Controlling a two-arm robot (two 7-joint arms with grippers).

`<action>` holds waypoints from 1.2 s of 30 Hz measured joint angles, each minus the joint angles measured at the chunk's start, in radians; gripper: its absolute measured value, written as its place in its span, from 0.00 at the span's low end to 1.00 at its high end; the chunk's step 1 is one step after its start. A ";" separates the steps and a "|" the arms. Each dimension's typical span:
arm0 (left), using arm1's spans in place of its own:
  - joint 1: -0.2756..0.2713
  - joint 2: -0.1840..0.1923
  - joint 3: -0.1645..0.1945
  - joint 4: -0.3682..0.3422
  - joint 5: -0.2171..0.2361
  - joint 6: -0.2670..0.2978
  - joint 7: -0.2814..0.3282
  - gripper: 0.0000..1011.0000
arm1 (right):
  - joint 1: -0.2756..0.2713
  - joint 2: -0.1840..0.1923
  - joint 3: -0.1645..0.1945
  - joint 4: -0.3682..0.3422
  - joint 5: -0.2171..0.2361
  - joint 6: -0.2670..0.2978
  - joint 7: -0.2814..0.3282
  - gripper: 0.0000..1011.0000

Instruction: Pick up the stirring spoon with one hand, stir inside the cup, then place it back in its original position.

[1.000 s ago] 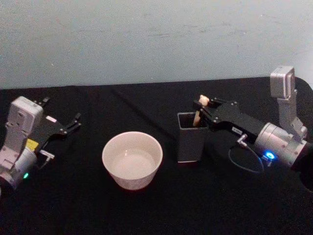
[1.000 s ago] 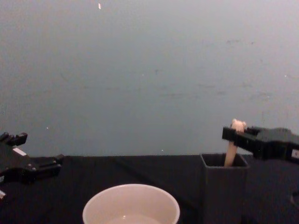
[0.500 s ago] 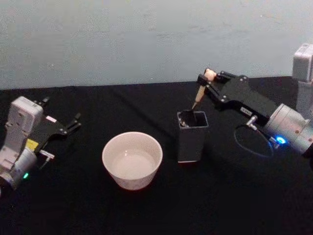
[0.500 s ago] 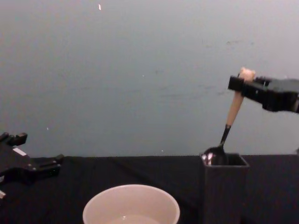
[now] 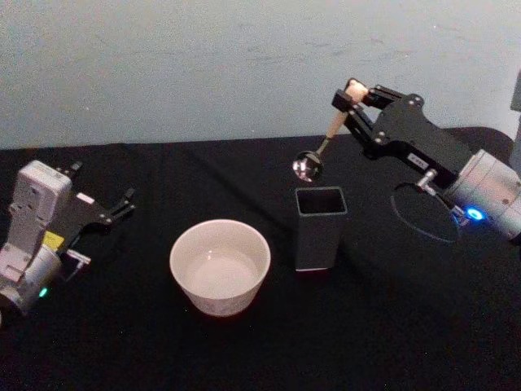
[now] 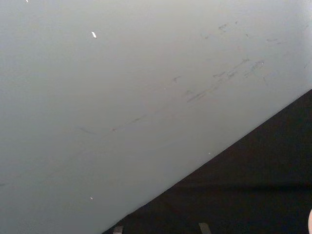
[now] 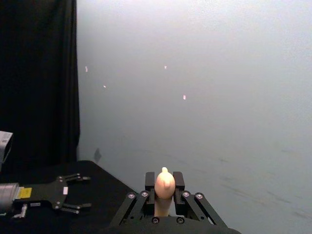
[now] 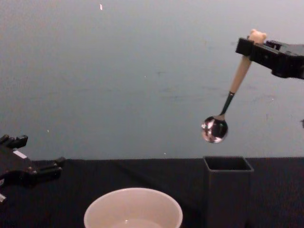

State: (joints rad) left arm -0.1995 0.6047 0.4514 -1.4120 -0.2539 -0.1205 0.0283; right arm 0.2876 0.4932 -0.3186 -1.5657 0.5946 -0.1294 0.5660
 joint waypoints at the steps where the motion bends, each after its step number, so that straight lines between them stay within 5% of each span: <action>1: 0.000 0.000 0.000 0.000 0.000 0.000 0.000 0.99 | 0.008 -0.005 -0.009 0.005 -0.002 0.000 0.003 0.21; 24: 0.000 0.000 0.000 0.000 0.000 0.000 0.000 0.99 | 0.119 -0.103 -0.191 0.138 -0.084 -0.012 0.089 0.21; 36: 0.000 0.000 0.000 0.000 0.000 0.000 0.000 0.99 | 0.148 -0.143 -0.261 0.243 -0.137 -0.077 0.141 0.21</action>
State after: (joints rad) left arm -0.1995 0.6047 0.4514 -1.4120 -0.2539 -0.1205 0.0283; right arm 0.4358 0.3502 -0.5797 -1.3226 0.4573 -0.2069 0.7071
